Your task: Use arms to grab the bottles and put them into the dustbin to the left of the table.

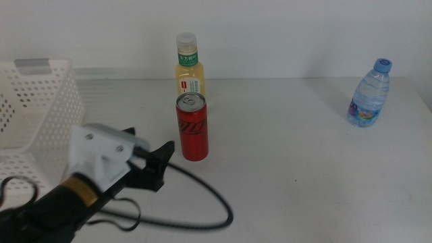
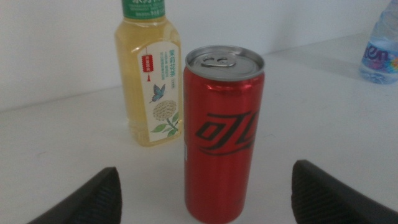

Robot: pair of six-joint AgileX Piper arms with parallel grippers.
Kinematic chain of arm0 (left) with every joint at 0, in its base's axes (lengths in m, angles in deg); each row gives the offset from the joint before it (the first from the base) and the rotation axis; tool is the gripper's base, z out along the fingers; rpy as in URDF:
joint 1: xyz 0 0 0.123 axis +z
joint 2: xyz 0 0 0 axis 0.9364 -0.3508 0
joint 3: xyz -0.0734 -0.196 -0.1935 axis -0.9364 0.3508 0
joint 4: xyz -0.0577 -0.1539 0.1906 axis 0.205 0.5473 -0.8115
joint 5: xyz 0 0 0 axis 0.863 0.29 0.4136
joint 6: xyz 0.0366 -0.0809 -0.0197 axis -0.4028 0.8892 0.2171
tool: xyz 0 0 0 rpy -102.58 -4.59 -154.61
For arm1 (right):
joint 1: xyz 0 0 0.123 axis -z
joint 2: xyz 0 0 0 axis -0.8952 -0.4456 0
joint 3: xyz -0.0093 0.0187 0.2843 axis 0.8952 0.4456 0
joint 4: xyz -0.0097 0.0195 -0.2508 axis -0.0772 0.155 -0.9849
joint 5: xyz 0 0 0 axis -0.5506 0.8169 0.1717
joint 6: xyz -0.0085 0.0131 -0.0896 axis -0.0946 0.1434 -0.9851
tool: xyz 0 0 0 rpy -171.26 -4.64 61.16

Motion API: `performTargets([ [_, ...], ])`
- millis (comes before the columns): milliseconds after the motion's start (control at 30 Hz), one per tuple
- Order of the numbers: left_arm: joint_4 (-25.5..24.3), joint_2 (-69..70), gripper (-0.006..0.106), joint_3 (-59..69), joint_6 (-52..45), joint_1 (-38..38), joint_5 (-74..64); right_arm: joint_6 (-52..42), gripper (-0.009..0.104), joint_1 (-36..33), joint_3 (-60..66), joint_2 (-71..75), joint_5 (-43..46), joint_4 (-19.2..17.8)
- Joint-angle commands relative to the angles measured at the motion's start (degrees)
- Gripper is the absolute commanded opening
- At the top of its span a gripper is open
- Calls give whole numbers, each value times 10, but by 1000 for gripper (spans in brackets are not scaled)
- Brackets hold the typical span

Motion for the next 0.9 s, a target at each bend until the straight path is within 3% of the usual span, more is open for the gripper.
performTargets([
  [0, -4, -16, 90, -36, 24, 0, 51, -7, 77, 3, -5, 15, 45, -3],
  [467, -61, -162, 90, -169, 59, 0, 73, -7, 77, 3, -5, 15, 45, -3],
  [867, -67, -239, 90, -241, 68, 0, 73, -7, 77, 3, -5, 15, 45, -3],
])
